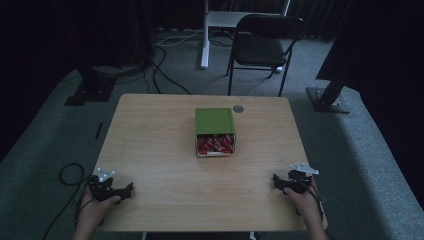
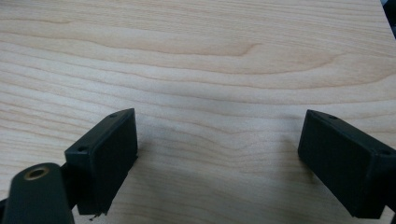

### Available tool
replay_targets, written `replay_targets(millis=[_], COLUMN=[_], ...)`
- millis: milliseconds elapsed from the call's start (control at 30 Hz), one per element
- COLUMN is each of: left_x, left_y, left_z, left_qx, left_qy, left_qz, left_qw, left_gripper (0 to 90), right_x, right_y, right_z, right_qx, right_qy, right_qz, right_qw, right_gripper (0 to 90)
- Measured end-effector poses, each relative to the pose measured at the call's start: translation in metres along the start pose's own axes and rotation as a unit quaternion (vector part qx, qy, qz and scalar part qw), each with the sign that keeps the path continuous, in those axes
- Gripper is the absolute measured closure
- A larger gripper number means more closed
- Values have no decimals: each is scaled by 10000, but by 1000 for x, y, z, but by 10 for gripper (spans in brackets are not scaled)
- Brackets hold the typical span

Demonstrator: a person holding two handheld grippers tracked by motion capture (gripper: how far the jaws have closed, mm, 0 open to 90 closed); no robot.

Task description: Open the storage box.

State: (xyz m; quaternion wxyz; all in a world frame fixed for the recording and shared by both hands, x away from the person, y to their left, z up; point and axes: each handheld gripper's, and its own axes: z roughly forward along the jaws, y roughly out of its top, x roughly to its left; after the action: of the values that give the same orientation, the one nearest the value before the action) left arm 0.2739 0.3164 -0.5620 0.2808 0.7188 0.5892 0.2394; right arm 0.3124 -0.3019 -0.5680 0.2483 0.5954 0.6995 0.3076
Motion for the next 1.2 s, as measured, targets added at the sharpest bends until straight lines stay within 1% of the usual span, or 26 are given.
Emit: replay_targets(millis=[133,167,400,500,567,633,700,767,867,933,1033,1133,1200], left_x=[0,0,-5,-10,-14,-19,-24,-28,-34,-38,-44,-48,-52], left_y=[0,0,1,3,6,8,11,14,18,20,23,26,28], left_z=[0,0,0,2,2,3,3,4,5,6,7,7,8], left_qx=[-1,-4,-7,12,-61,-68,-92,-87,-142,-169,-206,-256,-301], left_qy=[-6,-42,-152,-207,-277,-320,-293,-315,-310,-339,-311,-335,-302], left_qz=[6,52,183,261,323,395,476,550,683,714,885,966,1033], left_qw=[10000,10000,9997,9994,9991,9987,9984,9980,9971,9967,9954,9944,9937], left_gripper=[4,4,5,5,5,6,6,12,12,12,12,12,12], right_x=[0,0,0,0,0,0,0,0,0,0,0,0,0], right_y=[0,0,0,0,0,0,0,0,0,0,0,0,0], right_z=[0,0,0,0,0,0,0,0,0,0,0,0,0], right_qx=[0,0,1,1,1,1,1,1,0,0,1,1,1], right_qy=[0,0,0,0,1,0,0,0,0,1,0,0,0], right_qz=[-1,0,0,0,0,-1,0,1,1,0,0,1,0], right_qw=[10000,10000,10000,10000,10000,10000,10000,10000,10000,10000,10000,10000,10000], right_gripper=[114,114,114,114,114,114,114,114,114,114,114,114,114])
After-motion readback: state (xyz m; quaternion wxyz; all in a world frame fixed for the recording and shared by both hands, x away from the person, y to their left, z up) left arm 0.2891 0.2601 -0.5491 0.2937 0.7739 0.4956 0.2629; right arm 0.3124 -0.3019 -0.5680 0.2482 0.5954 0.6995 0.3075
